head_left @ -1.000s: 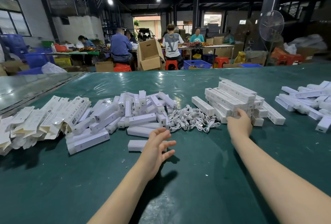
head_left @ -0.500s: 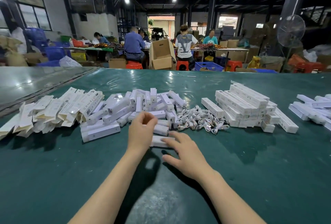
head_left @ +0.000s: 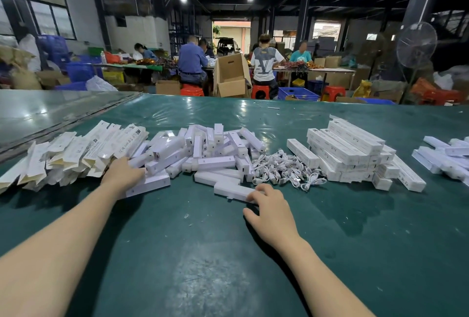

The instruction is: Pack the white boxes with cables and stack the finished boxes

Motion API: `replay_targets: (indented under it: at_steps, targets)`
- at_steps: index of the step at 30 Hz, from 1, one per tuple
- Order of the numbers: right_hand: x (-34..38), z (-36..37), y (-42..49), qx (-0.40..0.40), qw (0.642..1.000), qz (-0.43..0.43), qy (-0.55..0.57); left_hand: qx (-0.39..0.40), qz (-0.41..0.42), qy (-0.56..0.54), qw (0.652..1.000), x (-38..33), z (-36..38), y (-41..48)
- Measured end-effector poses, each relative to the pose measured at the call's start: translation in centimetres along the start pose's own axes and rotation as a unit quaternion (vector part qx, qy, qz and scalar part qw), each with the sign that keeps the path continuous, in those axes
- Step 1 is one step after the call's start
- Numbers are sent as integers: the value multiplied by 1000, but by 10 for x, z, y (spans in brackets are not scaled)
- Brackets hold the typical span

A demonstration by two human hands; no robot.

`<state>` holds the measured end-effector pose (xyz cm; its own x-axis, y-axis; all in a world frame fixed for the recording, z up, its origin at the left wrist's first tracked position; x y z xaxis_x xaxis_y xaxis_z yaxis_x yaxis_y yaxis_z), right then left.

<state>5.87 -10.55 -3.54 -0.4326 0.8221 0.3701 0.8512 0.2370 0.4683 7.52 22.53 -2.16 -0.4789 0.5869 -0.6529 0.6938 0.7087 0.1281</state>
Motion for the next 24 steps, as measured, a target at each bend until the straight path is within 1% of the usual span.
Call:
replay_targets:
  at_steps: [2, 4, 5, 7, 8, 9, 10, 11, 12, 14, 15, 16, 17, 18, 19, 20, 21, 24]
  targets:
    - [-1, 0, 0, -2, 1000, 7, 11, -27, 6, -2, 1000, -3, -3, -1]
    - [-3, 0, 0, -8, 1000, 8, 18, -112, -16, -8, 994, -6, -13, -7]
    - [-3, 0, 0, -15, 1000, 7, 23, -166, -19, -38, 985, -11, -19, -16]
    - [-4, -1, 0, -41, 997, 21, 66, -253, 22, -169, 952, -32, -27, -47]
    - [-5, -3, 0, -59, 992, 40, 103, -266, 50, -245, 931, -47, -28, -66]
    - [-7, -5, 0, -75, 984, 67, 148, -257, 68, -316, 911, -60, -26, -86]
    - [-10, -8, 2, -83, 969, 104, 207, -224, 75, -381, 894, -73, -19, -105]
    - [-13, -10, 3, -82, 943, 150, 286, -168, 73, -440, 879, -85, -9, -123]
    - [-17, -12, 4, -74, 900, 199, 381, -92, 61, -497, 861, -95, 6, -140]
    - [-25, -16, 5, -65, 776, 277, 563, 83, 14, -573, 815, -112, 36, -174]
    - [-31, -19, 4, -60, 711, 303, 632, 160, -6, -587, 794, -118, 49, -189]
    - [-37, -22, 3, -52, 649, 318, 689, 216, -15, -584, 782, -121, 58, -200]
    - [-40, -24, 1, -40, 598, 320, 733, 251, -14, -574, 779, -122, 63, -206]
    - [-42, -26, 1, -24, 562, 312, 766, 266, -9, -564, 782, -121, 65, -209]
    - [-42, -27, -1, -6, 540, 301, 786, 267, -2, -553, 789, -118, 66, -209]
    - [-42, -27, -1, 11, 530, 296, 795, 260, 4, -541, 800, -114, 66, -208]
    - [-41, -26, -2, 22, 530, 294, 795, 251, 9, -527, 812, -111, 66, -207]
    - [-38, -25, -1, 27, 550, 290, 782, 221, 12, -506, 834, -102, 66, -205]
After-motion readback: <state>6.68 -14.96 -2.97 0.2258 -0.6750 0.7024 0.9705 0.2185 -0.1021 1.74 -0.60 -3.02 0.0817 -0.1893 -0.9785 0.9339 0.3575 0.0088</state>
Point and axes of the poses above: each hand's wrist, its own y-axis towards the middle knuckle, its own z-axis out of the palm, x = y × z, the point moved 5 cm from there along y, towards the middle knuckle, and after that the axes turned 10 degrees about -x, right-handed, at the moved point
